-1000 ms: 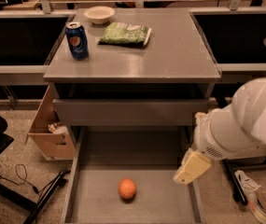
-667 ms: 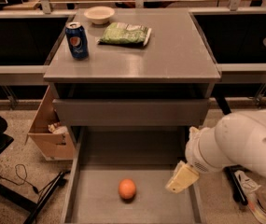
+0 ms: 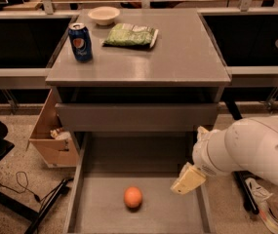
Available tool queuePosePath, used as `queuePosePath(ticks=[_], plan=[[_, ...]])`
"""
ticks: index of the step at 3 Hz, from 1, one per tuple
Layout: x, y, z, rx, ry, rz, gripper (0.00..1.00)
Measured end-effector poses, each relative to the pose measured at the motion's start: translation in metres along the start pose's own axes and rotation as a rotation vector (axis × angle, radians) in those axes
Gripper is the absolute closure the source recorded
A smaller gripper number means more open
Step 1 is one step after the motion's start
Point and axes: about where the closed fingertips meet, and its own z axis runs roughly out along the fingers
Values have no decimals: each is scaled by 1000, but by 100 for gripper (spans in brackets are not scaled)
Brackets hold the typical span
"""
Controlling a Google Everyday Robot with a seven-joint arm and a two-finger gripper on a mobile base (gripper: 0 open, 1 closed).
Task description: Pick orange from middle drawer and place on counter
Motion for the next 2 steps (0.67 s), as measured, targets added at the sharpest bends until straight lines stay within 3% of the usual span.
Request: queuePosePath(ticks=[1, 2], plan=[[4, 12, 36, -33, -24, 2, 0], [17, 33, 105, -97, -50, 15, 0]])
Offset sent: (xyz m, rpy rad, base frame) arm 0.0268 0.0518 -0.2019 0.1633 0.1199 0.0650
